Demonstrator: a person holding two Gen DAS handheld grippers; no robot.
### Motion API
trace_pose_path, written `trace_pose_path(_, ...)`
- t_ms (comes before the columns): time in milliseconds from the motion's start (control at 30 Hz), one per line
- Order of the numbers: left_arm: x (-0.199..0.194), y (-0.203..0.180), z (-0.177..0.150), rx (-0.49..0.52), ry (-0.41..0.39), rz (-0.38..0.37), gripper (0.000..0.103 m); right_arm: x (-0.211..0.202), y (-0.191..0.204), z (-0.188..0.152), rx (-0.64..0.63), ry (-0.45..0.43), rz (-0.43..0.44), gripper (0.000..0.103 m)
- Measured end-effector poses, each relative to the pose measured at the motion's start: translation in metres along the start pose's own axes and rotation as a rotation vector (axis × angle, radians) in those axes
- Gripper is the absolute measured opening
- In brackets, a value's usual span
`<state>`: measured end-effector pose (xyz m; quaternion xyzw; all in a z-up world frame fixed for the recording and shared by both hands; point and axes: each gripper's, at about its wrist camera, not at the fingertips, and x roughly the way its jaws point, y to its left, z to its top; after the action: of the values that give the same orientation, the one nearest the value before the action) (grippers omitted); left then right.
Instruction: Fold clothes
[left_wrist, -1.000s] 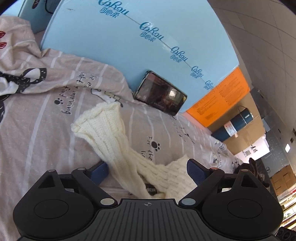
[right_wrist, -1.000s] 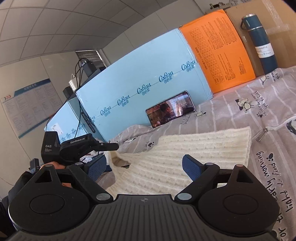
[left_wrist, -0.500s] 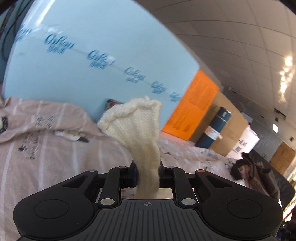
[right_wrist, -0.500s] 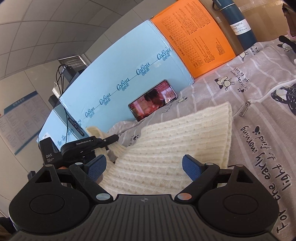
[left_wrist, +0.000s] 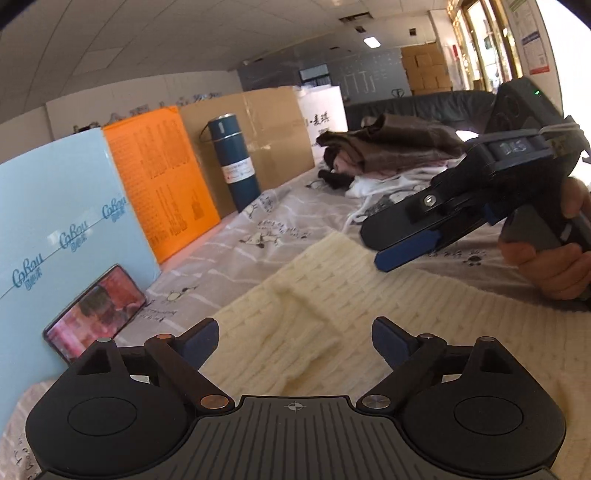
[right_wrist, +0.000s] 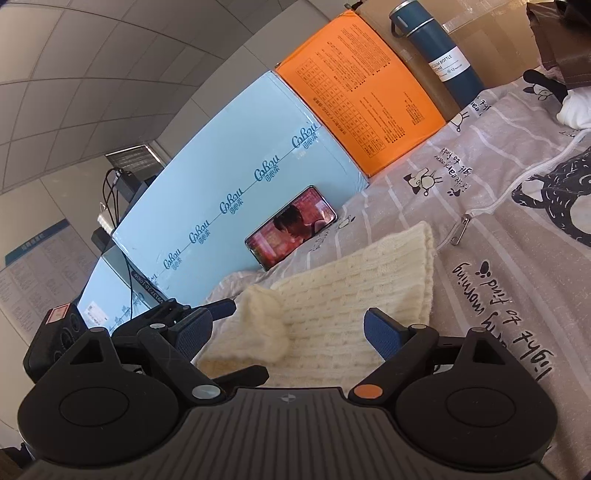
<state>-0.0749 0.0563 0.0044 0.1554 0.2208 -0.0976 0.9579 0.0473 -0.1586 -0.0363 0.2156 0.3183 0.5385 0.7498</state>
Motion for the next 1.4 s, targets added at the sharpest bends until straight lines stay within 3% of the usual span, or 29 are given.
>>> trace_pose_path(100,-0.014,0.005,0.003,-0.051,-0.084,-0.039,0.098,-0.001,0.0,0.0,0.0,-0.004,0.005,0.089)
trace_pose_path(167,-0.016,0.011,0.006,-0.08,-0.101,0.017,0.099,-0.001,0.0,0.0,0.002,-0.007,0.004,0.089)
trace_pose_path(300,0.002,0.028,-0.001,-0.124,-0.001,0.214,0.1,-0.001,0.0,0.0,0.002,-0.007,-0.003,0.089)
trace_pose_path(433,0.028,0.036,-0.014,-0.147,0.138,0.267,0.1,0.0,0.0,0.0,-0.001,-0.005,-0.011,0.089)
trace_pose_path(567,0.034,0.03,-0.021,-0.125,0.157,0.297,0.1,0.004,-0.001,0.0,-0.004,0.004,-0.021,0.089)
trace_pose_path(700,0.016,0.029,-0.014,-0.122,0.095,0.301,0.1,0.007,-0.005,0.001,0.009,0.013,-0.034,0.09)
trace_pose_path(867,-0.032,0.011,-0.003,-0.062,-0.019,0.278,0.1,0.005,-0.005,0.001,0.006,-0.004,-0.009,0.101)
trace_pose_path(1033,-0.089,-0.02,-0.013,0.043,-0.06,0.314,0.1,0.002,0.003,-0.003,-0.045,-0.023,0.031,0.103)
trace_pose_path(1167,-0.126,-0.04,-0.025,0.039,-0.07,0.311,0.102,-0.007,0.016,-0.01,-0.133,-0.071,0.098,0.103)
trace_pose_path(1267,-0.149,-0.055,-0.033,0.032,-0.086,0.284,0.102,-0.018,0.027,-0.015,-0.188,-0.11,0.116,0.103)
trace_pose_path(1400,-0.17,-0.072,-0.046,0.052,-0.057,0.166,0.103,-0.05,0.04,-0.032,-0.291,-0.124,0.123,0.103)
